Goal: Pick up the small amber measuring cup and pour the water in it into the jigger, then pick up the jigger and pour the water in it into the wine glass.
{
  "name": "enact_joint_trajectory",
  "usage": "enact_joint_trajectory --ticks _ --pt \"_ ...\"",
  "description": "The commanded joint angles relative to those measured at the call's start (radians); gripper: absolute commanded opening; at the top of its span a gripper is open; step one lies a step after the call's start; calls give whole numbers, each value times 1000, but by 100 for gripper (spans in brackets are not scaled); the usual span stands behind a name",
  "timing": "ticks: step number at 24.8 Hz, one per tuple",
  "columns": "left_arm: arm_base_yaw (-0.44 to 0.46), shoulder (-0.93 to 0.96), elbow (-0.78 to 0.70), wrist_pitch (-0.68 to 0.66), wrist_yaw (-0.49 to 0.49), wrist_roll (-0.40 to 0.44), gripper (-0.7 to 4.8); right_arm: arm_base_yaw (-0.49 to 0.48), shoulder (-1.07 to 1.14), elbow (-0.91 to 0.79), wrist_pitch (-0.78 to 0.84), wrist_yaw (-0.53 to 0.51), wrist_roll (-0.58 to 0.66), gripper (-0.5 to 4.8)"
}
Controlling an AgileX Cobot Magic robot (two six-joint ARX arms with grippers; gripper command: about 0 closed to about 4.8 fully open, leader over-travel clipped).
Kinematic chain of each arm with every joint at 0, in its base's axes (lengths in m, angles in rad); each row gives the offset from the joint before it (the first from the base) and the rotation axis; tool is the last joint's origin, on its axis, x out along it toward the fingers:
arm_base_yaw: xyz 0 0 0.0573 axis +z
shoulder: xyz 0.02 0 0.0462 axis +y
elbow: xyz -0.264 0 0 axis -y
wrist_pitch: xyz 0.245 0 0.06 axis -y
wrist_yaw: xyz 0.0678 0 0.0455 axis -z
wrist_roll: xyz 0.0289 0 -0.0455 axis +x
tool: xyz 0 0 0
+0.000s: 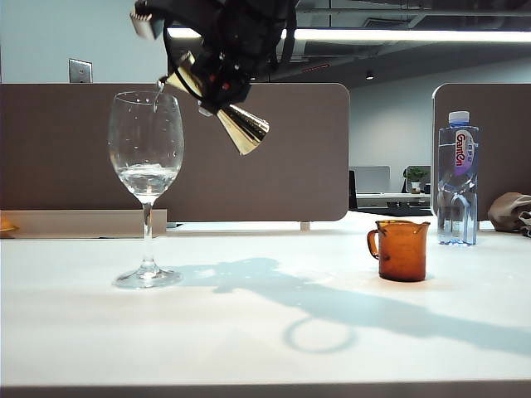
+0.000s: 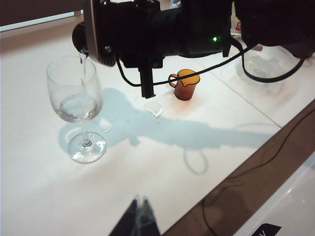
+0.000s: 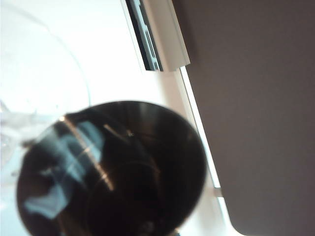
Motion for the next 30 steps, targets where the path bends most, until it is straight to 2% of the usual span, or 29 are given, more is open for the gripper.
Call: enact_joint_trajectory --ticks 1,7,14,23,27,30 --pt "0 0 2 13 0 4 -2 6 -1 8 21 15 -60 -5" --pt "0 0 2 13 0 4 -2 6 0 8 76 83 -236 -4" --pt "0 0 2 13 0 4 -2 6 0 8 151 121 -340 -4" --pt "0 0 2 13 0 4 -2 18 0 8 241 103 -480 -4" --pt "0 0 2 13 0 4 -2 19 0 9 315 60 -539 -4" --pt "0 0 2 13 0 4 -2 19 0 9 354 33 -640 -4"
